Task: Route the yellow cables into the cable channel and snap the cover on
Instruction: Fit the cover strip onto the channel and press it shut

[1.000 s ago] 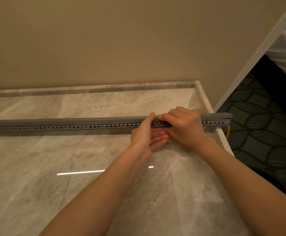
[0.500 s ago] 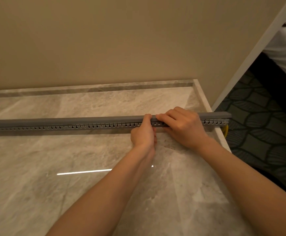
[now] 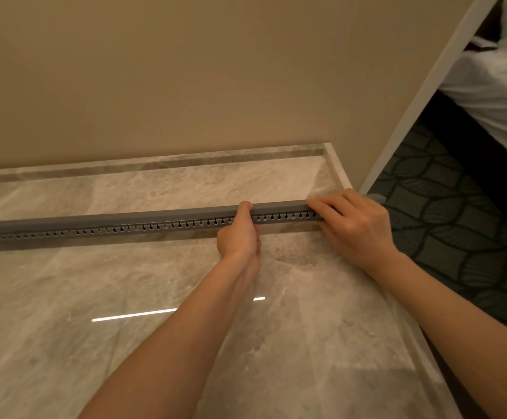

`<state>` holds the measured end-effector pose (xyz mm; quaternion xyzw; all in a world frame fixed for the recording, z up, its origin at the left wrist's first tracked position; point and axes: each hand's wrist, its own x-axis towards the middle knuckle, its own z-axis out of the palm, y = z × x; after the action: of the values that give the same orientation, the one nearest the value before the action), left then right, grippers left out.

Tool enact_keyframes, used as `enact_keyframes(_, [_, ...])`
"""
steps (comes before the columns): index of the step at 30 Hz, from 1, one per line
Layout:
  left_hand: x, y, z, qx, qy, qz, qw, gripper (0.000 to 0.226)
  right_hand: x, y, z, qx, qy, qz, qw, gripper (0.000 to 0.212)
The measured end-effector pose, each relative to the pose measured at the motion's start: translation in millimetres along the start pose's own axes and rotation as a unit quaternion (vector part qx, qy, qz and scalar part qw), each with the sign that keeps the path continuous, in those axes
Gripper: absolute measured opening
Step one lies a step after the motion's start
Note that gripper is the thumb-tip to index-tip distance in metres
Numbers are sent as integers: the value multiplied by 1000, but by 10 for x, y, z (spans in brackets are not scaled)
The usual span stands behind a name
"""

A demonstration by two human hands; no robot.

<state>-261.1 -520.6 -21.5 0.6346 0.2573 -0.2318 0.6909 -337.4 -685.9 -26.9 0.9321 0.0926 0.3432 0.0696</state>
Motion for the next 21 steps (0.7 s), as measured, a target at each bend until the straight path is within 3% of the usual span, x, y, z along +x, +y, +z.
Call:
enact_keyframes(9, [16, -18, 44, -12, 23, -3, 1000, 26, 154, -45, 57, 20, -16, 50, 998, 9])
enact_keyframes(15, [13, -23, 50, -10, 28, 4, 1000, 29, 182, -17, 27, 56, -5, 45, 997, 5])
enact_keyframes(21, [9, -36, 52, -15, 22, 12, 1000, 28, 210, -10, -14, 34, -54, 25, 998, 7])
